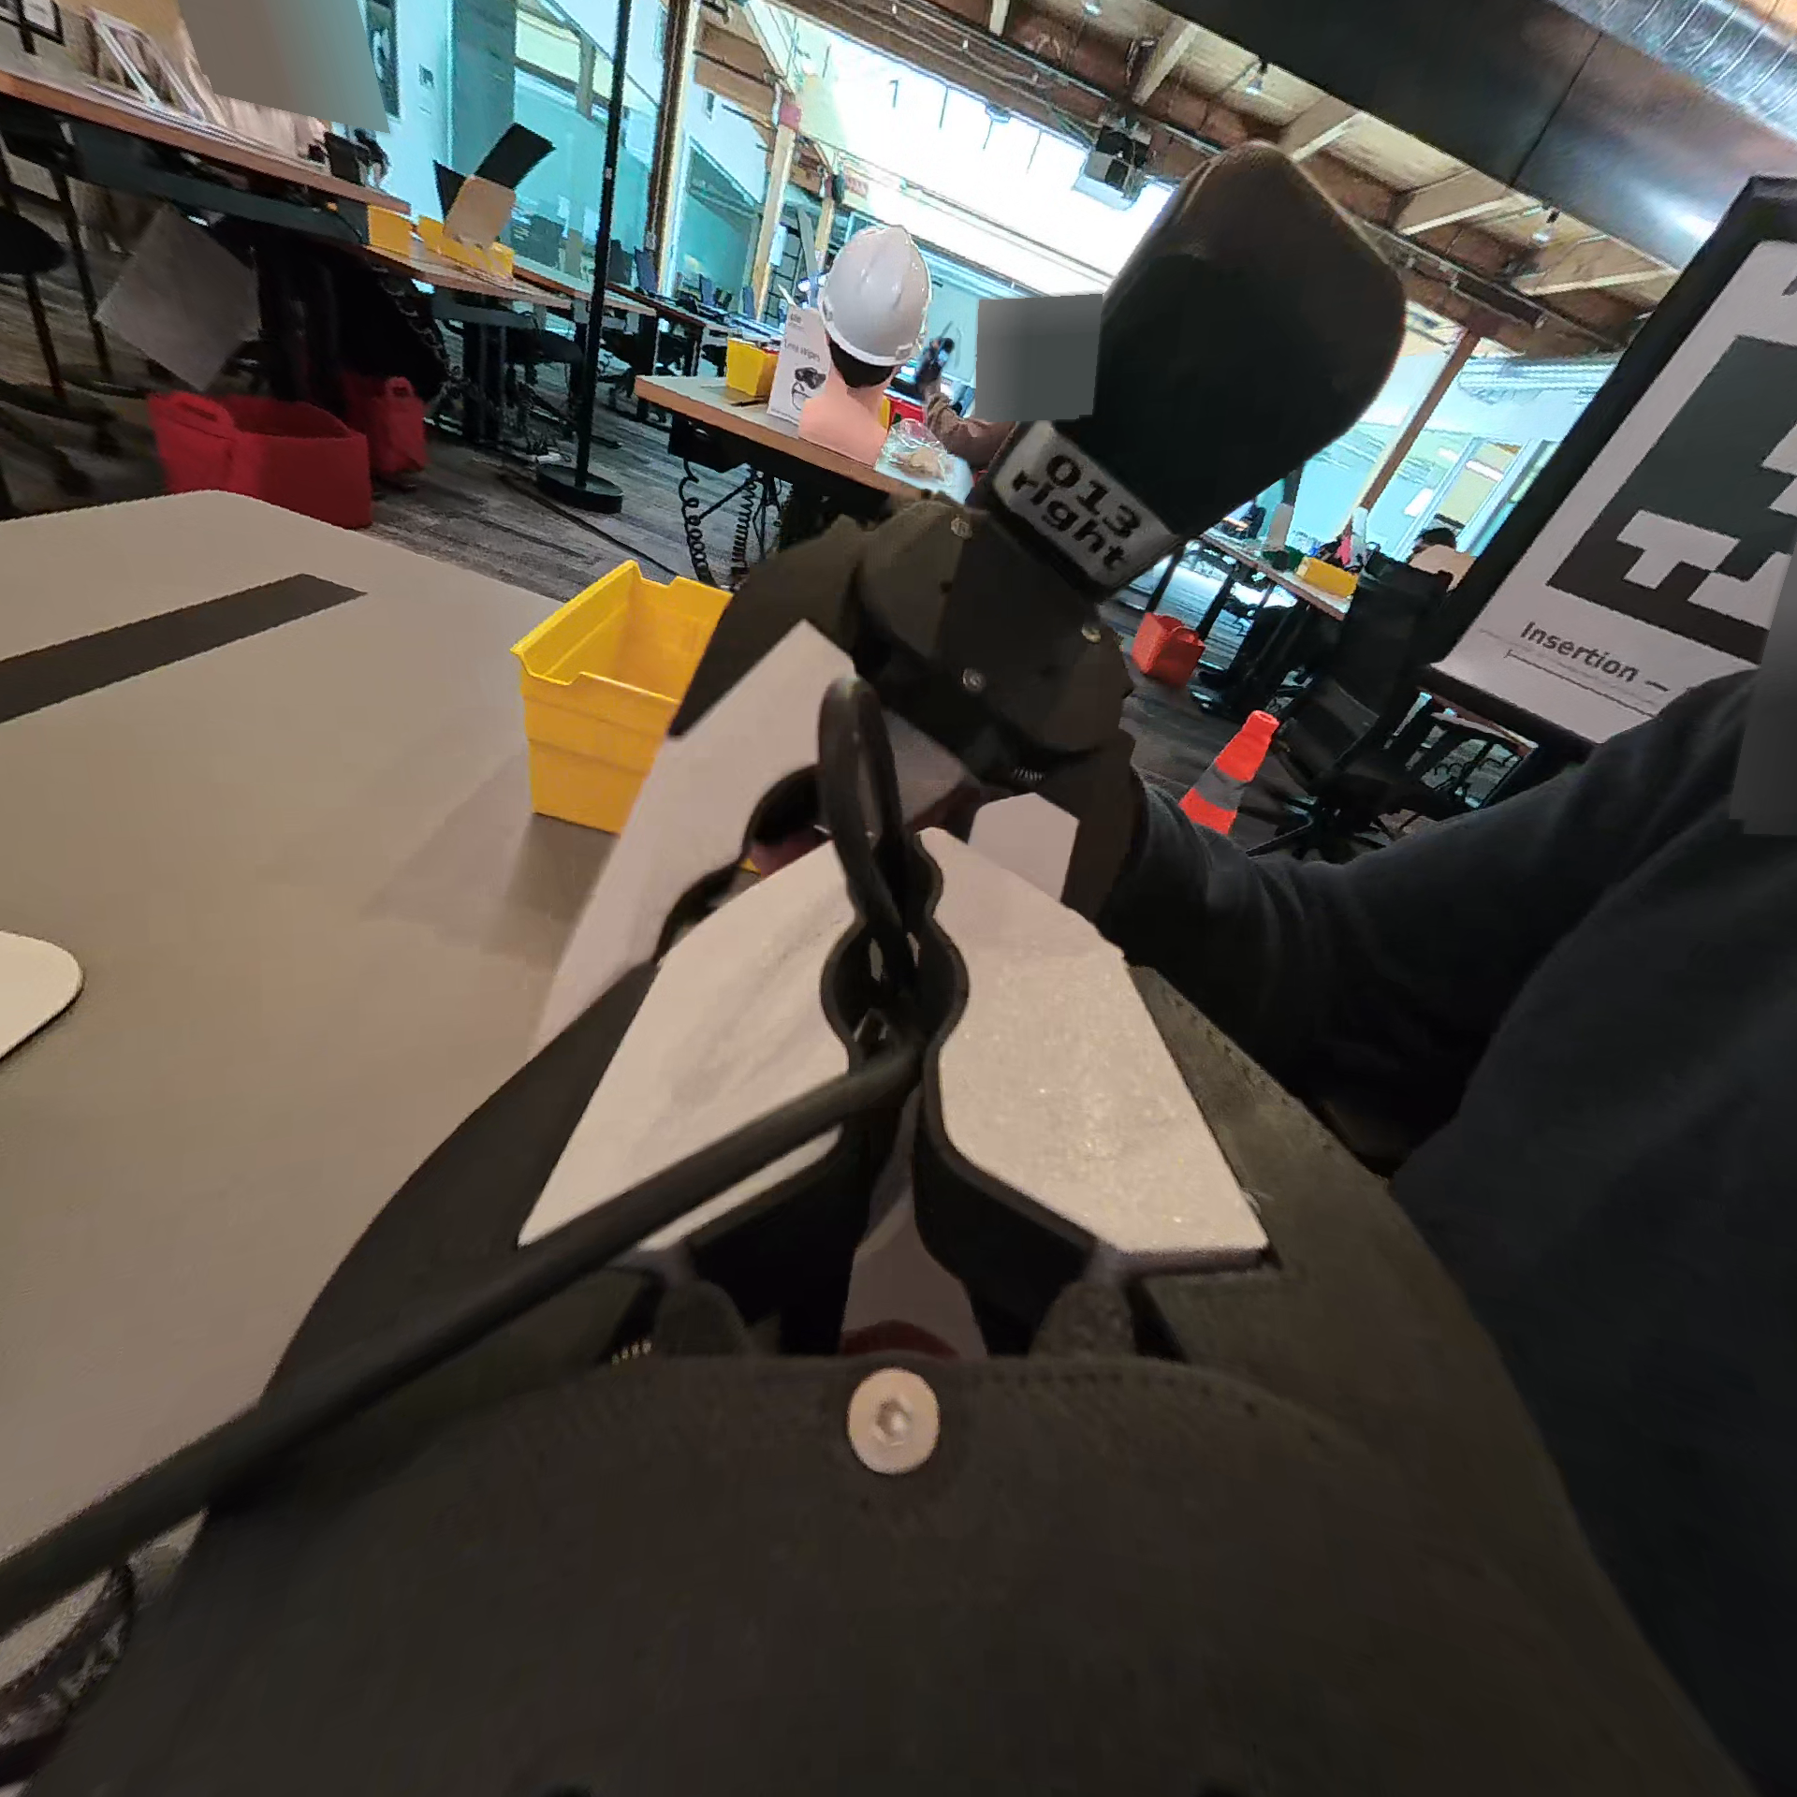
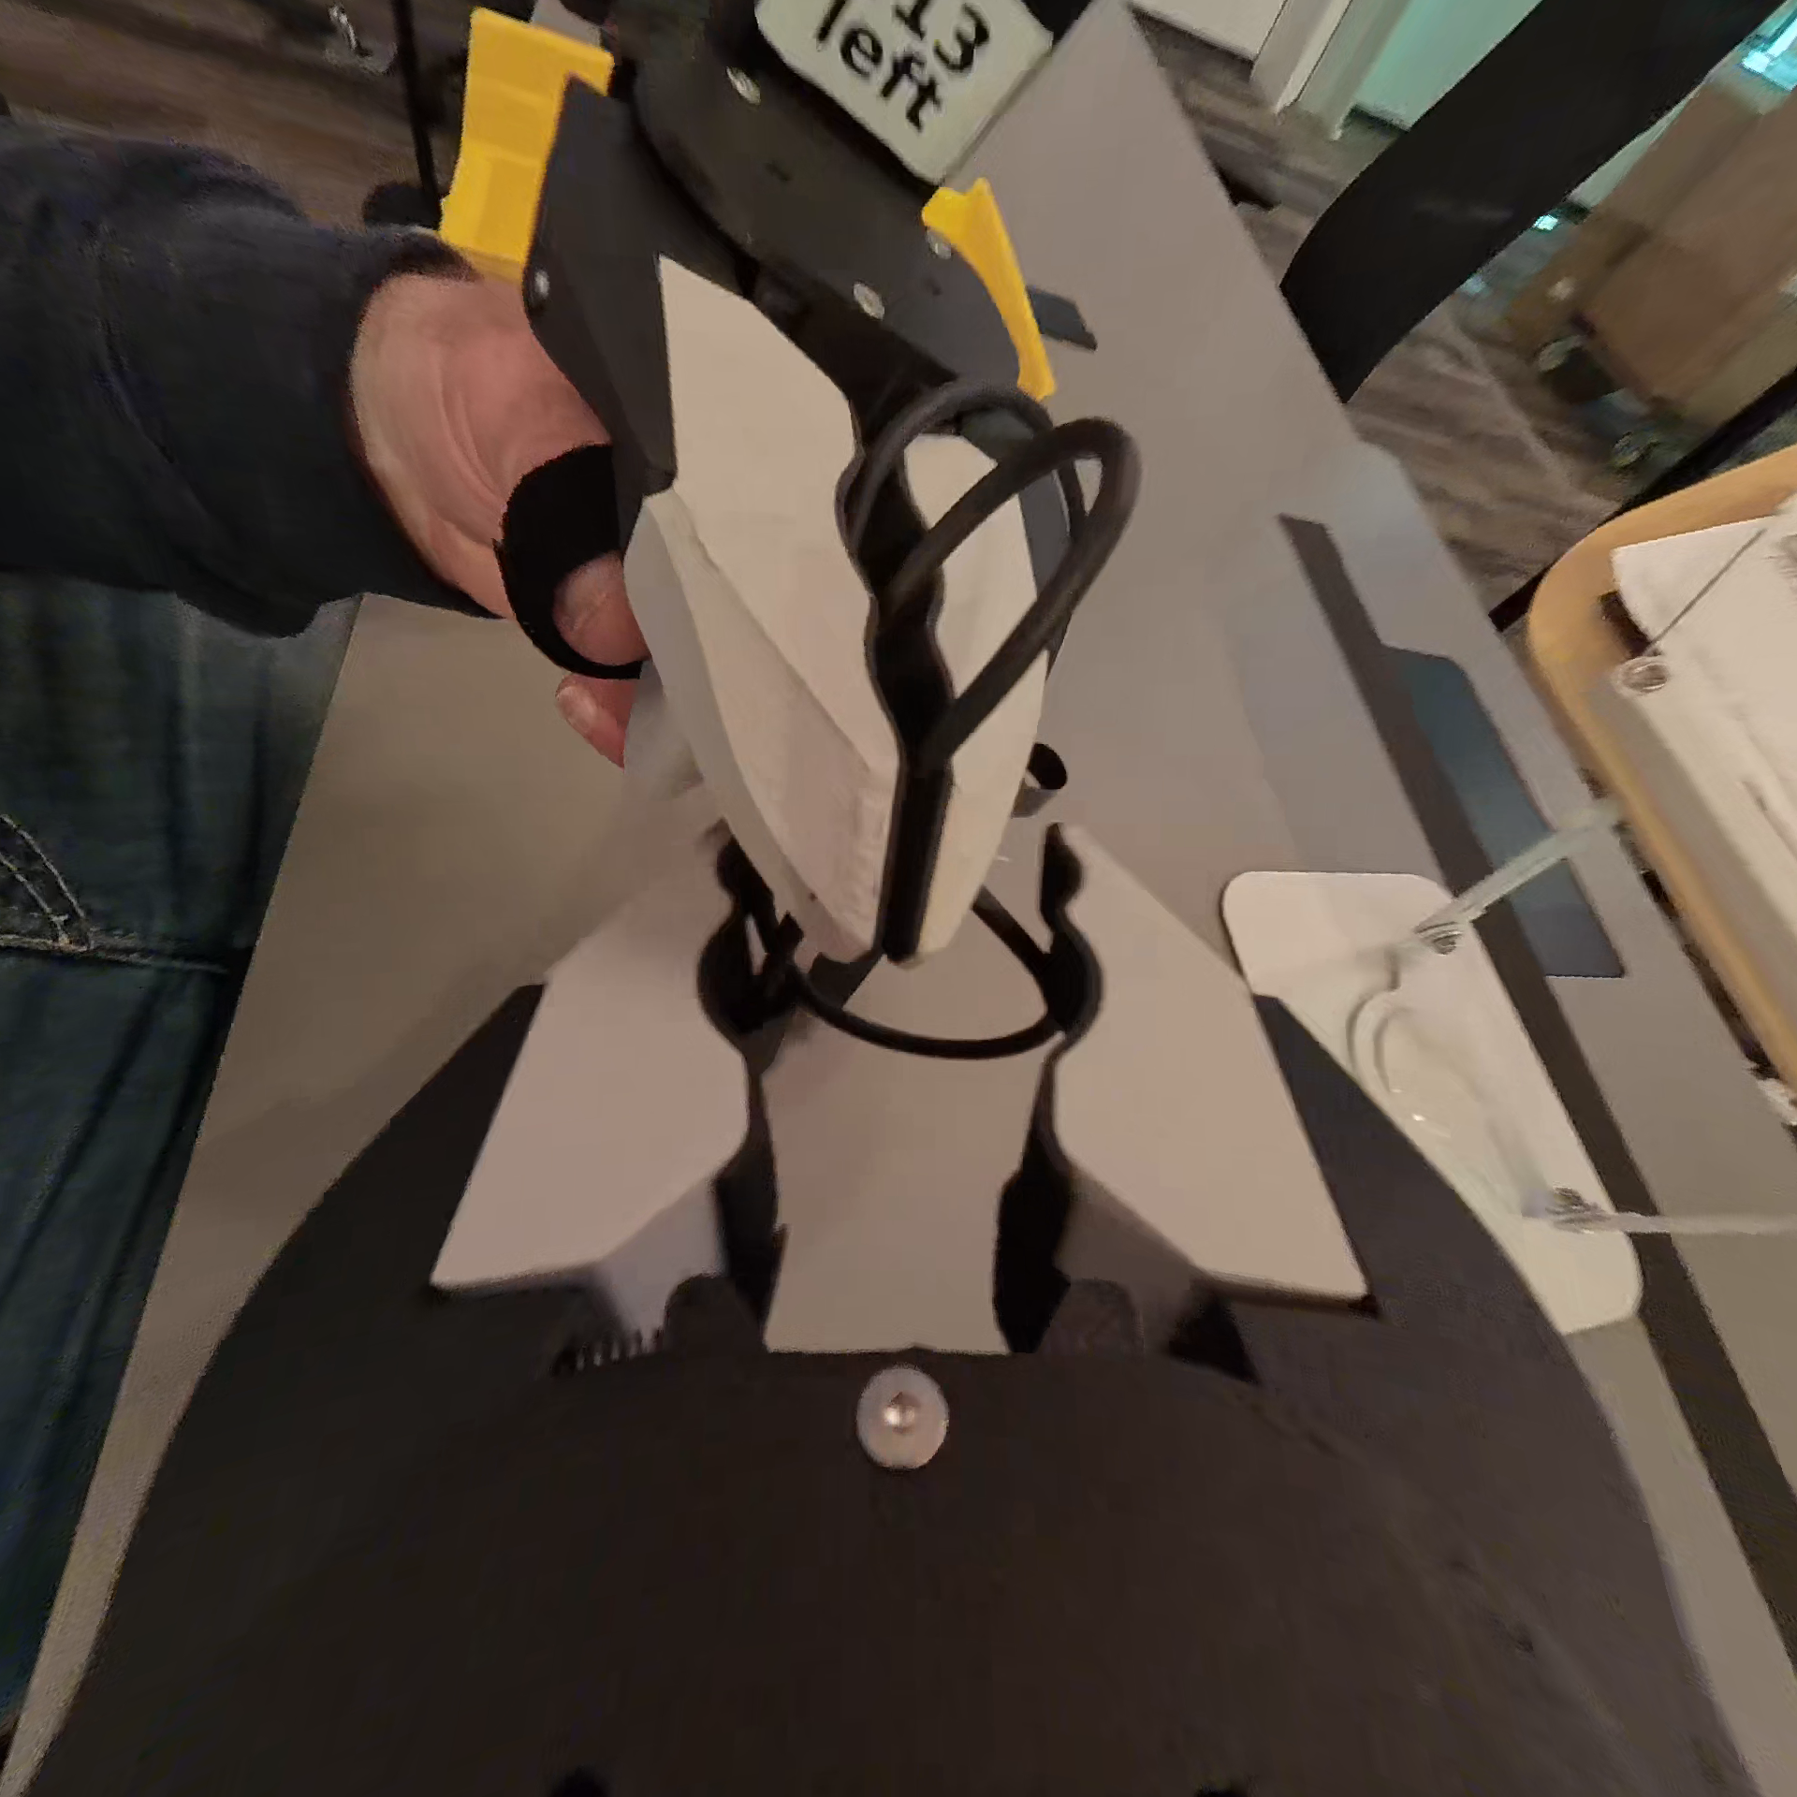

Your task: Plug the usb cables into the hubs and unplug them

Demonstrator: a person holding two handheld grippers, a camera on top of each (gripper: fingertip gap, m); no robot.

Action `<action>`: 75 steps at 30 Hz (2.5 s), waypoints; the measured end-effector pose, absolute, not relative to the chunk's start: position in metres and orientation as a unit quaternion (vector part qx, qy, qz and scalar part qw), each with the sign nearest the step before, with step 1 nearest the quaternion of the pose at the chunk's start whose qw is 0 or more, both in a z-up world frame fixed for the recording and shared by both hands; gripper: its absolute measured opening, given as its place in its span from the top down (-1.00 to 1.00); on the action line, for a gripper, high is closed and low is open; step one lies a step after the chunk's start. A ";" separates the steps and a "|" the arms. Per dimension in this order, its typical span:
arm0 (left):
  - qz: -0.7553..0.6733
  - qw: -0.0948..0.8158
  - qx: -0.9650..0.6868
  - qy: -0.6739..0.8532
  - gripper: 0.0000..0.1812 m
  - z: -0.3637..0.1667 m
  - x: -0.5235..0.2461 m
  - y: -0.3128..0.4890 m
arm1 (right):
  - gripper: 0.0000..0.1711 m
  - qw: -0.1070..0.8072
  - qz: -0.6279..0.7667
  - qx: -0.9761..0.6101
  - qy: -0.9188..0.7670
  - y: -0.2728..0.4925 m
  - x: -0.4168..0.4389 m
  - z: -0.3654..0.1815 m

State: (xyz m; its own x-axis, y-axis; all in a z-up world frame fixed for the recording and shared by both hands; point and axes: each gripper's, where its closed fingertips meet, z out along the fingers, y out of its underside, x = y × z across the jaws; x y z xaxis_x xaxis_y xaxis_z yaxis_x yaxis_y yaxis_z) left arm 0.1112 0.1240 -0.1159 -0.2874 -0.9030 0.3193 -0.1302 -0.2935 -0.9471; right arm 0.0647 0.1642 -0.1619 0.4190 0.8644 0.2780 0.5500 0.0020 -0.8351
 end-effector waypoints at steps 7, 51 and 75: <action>-0.628 0.329 -0.509 0.488 0.97 -0.112 0.108 0.131 | 1.00 0.465 0.202 -0.685 -0.523 0.152 0.058 -0.166; -0.328 0.323 -0.660 0.594 0.98 -0.127 0.078 0.143 | 1.00 0.531 0.017 -0.692 -0.488 0.173 0.069 -0.173; -0.217 0.368 -0.654 0.624 1.00 -0.121 0.081 0.154 | -0.34 0.645 0.033 -0.647 -0.405 0.188 0.087 -0.141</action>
State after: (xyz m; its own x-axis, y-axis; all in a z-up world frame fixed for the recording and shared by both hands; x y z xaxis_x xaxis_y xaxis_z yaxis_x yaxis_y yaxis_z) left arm 0.0806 0.1540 -0.1206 0.1272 -0.9762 -0.1759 -0.6574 0.0498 -0.7519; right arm 0.0872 0.1881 -0.1407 0.6705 0.5659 0.4797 0.4818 0.1596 -0.8616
